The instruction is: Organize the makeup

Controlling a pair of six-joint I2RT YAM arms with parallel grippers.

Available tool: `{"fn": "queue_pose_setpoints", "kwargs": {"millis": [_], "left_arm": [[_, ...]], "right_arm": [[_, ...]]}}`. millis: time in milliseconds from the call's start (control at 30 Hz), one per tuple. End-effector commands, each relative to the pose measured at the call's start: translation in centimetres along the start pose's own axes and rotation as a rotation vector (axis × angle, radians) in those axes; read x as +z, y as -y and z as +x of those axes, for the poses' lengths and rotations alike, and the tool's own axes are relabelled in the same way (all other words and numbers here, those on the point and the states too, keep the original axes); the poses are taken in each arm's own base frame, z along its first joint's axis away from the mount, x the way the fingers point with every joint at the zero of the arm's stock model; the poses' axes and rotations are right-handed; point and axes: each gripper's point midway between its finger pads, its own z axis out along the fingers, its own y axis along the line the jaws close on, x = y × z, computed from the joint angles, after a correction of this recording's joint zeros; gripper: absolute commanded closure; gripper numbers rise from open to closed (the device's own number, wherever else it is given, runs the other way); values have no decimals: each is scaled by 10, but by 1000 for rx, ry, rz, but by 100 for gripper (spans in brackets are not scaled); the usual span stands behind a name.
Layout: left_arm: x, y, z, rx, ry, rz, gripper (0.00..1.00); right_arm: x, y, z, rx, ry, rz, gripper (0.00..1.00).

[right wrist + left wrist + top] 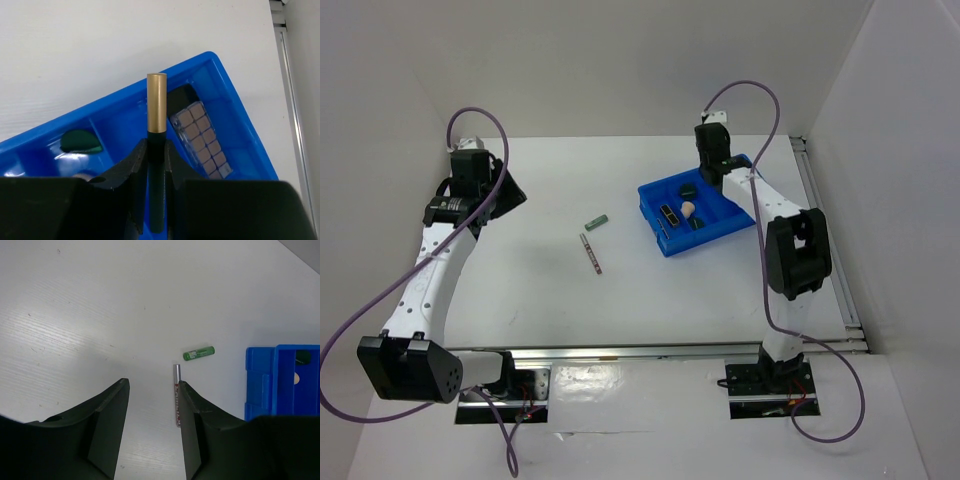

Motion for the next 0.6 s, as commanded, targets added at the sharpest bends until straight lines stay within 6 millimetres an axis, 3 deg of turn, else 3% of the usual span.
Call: {"fn": "queue_pose_setpoints", "kwargs": {"millis": [0, 133, 333, 533, 567], "left_arm": [[-1, 7, -9, -12, 27, 32, 44], [-1, 7, -9, -12, 27, 32, 44], [1, 6, -6, -21, 19, 27, 44], [1, 6, -6, -21, 19, 27, 44], [1, 6, -6, -21, 19, 27, 44]], "right_arm": [[17, 12, -34, -22, 127, 23, 86], [33, 11, -23, -59, 124, 1, 85], [51, 10, 8, -92, 76, 16, 81], [52, 4, 24, -67, 41, -10, 75], [52, 4, 24, -67, 41, -10, 70]]}}
